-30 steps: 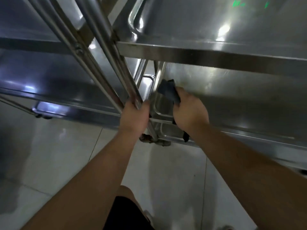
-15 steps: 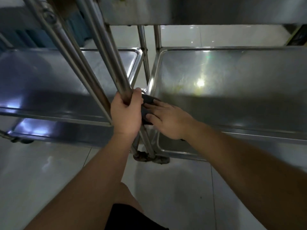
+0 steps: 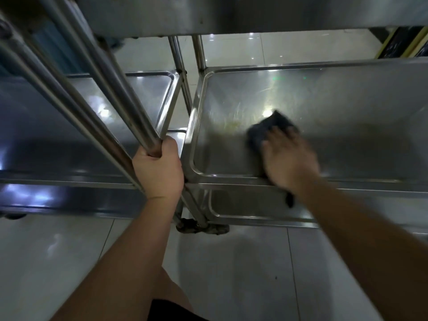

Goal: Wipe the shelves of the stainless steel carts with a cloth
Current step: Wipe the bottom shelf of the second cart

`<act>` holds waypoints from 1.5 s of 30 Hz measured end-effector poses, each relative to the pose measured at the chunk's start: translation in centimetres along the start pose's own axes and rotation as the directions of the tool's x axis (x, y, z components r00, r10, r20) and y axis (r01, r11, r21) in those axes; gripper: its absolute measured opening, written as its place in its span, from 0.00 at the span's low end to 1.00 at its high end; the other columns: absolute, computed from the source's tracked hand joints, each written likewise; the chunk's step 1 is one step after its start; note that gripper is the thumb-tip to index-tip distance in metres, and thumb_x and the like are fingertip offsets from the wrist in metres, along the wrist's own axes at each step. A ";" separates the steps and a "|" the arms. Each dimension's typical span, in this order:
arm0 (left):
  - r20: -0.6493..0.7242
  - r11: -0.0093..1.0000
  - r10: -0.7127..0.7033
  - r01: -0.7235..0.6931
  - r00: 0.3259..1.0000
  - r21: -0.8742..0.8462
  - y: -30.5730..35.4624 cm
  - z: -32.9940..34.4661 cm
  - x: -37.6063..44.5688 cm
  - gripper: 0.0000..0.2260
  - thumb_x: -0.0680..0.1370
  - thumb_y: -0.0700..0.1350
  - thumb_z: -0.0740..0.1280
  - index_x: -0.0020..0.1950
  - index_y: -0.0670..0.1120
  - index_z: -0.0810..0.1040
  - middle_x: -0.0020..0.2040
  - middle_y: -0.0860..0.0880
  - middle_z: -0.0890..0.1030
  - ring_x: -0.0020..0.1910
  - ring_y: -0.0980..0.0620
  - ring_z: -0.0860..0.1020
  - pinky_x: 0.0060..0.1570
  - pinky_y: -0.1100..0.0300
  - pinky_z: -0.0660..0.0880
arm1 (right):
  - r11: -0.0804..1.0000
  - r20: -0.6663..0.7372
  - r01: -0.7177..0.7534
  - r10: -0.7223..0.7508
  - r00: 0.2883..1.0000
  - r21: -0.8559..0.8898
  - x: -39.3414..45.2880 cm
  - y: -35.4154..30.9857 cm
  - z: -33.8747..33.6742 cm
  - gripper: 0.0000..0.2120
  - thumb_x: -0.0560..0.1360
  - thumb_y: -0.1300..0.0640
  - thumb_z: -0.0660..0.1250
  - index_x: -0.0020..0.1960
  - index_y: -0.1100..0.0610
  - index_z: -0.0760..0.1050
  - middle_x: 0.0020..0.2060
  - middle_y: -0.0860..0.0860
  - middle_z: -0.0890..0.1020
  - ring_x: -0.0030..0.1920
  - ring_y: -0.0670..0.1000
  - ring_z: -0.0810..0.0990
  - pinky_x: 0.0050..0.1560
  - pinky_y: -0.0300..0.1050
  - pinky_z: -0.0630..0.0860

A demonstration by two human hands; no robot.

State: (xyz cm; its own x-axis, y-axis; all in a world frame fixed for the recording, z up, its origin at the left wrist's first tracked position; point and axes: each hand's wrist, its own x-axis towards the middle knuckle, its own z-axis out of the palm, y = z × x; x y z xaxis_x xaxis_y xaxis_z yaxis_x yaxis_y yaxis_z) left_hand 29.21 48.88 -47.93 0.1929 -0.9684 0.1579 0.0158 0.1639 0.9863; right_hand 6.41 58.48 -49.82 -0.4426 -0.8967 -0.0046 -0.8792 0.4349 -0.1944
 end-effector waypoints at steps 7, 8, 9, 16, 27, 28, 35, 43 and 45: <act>0.005 0.996 0.053 -0.052 0.999 -0.079 -0.6 0.2 0.5 0.17 0.69 0.51 0.68 0.31 0.40 0.71 0.25 0.46 0.71 0.26 0.48 0.71 0.29 0.58 0.69 | 0.823 0.164 0.541 -0.565 0.808 0.171 1.1 -13.0 2.3 0.28 0.84 0.39 0.41 0.82 0.39 0.57 0.82 0.39 0.56 0.83 0.50 0.47 0.81 0.57 0.48; 0.006 0.995 0.064 -0.064 0.998 -0.075 -0.8 0.3 0.4 0.19 0.70 0.51 0.68 0.33 0.34 0.70 0.24 0.45 0.71 0.25 0.49 0.71 0.28 0.59 0.69 | 0.814 0.151 0.568 -0.581 0.800 0.119 1.4 -11.8 2.2 0.28 0.83 0.40 0.42 0.81 0.40 0.60 0.82 0.41 0.58 0.83 0.51 0.49 0.81 0.57 0.49; 0.008 0.995 0.073 -0.072 0.997 -0.065 -0.9 0.3 0.3 0.21 0.71 0.50 0.67 0.34 0.32 0.69 0.24 0.45 0.71 0.24 0.48 0.72 0.28 0.60 0.69 | 0.831 0.133 0.550 -0.556 0.821 0.081 1.7 -10.0 1.9 0.28 0.83 0.41 0.42 0.80 0.43 0.63 0.82 0.43 0.60 0.83 0.52 0.51 0.81 0.57 0.51; 0.017 0.992 0.101 -0.100 0.995 -0.078 -0.9 0.4 -0.1 0.19 0.72 0.49 0.66 0.33 0.34 0.68 0.24 0.47 0.69 0.24 0.49 0.70 0.27 0.61 0.69 | 0.971 -0.063 -0.239 0.238 0.969 -0.010 5.1 12.4 -2.8 0.29 0.81 0.47 0.45 0.74 0.59 0.69 0.77 0.58 0.68 0.77 0.63 0.64 0.76 0.64 0.62; 0.001 0.988 0.091 -0.090 0.996 -0.123 -0.6 0.6 -0.1 0.19 0.71 0.47 0.66 0.34 0.33 0.65 0.27 0.42 0.65 0.24 0.49 0.67 0.27 0.60 0.66 | 0.971 -0.061 0.216 -0.210 0.976 0.100 8.5 -5.8 0.8 0.19 0.83 0.47 0.55 0.69 0.50 0.75 0.70 0.51 0.76 0.72 0.56 0.71 0.68 0.55 0.71; 0.002 0.989 0.086 -0.085 0.996 -0.123 -0.6 0.6 -0.1 0.19 0.71 0.47 0.66 0.35 0.32 0.65 0.28 0.41 0.65 0.24 0.49 0.67 0.27 0.60 0.66 | 0.926 -0.052 0.349 -0.346 0.937 0.143 7.5 -8.1 1.5 0.21 0.83 0.45 0.55 0.72 0.48 0.74 0.71 0.49 0.76 0.72 0.55 0.71 0.68 0.55 0.70; 0.016 0.989 0.080 -0.077 0.997 -0.125 -0.9 0.4 -0.1 0.18 0.71 0.47 0.66 0.33 0.34 0.65 0.25 0.43 0.67 0.24 0.48 0.68 0.27 0.59 0.67 | 0.813 0.035 0.557 -0.570 0.821 0.167 7.4 -5.0 1.8 0.25 0.83 0.44 0.53 0.78 0.49 0.68 0.78 0.47 0.70 0.79 0.52 0.63 0.78 0.53 0.60; -0.009 0.988 0.102 -0.102 0.995 -0.116 -0.8 0.4 0.0 0.21 0.70 0.48 0.67 0.33 0.32 0.63 0.28 0.31 0.62 0.26 0.34 0.62 0.27 0.55 0.64 | 0.986 0.058 0.153 -0.157 0.986 0.064 18.9 -4.6 0.6 0.27 0.84 0.44 0.48 0.82 0.49 0.60 0.81 0.50 0.63 0.81 0.57 0.55 0.79 0.61 0.56; -0.021 0.987 0.091 -0.093 0.996 -0.131 -0.7 0.4 0.1 0.21 0.70 0.48 0.67 0.33 0.33 0.62 0.29 0.31 0.62 0.27 0.30 0.61 0.28 0.50 0.62 | 0.979 0.067 0.200 -0.201 0.977 0.027 19.9 -7.5 0.9 0.24 0.85 0.45 0.51 0.79 0.50 0.64 0.78 0.52 0.66 0.80 0.59 0.58 0.76 0.65 0.59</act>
State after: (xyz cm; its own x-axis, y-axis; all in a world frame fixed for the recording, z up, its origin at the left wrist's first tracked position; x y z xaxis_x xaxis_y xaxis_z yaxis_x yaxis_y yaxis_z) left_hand 28.79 48.60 -48.63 0.2140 -0.9453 0.2461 0.1258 0.2765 0.9527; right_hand 4.37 37.31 -49.33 -0.2439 -0.9693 -0.0310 -0.9449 0.2448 -0.2174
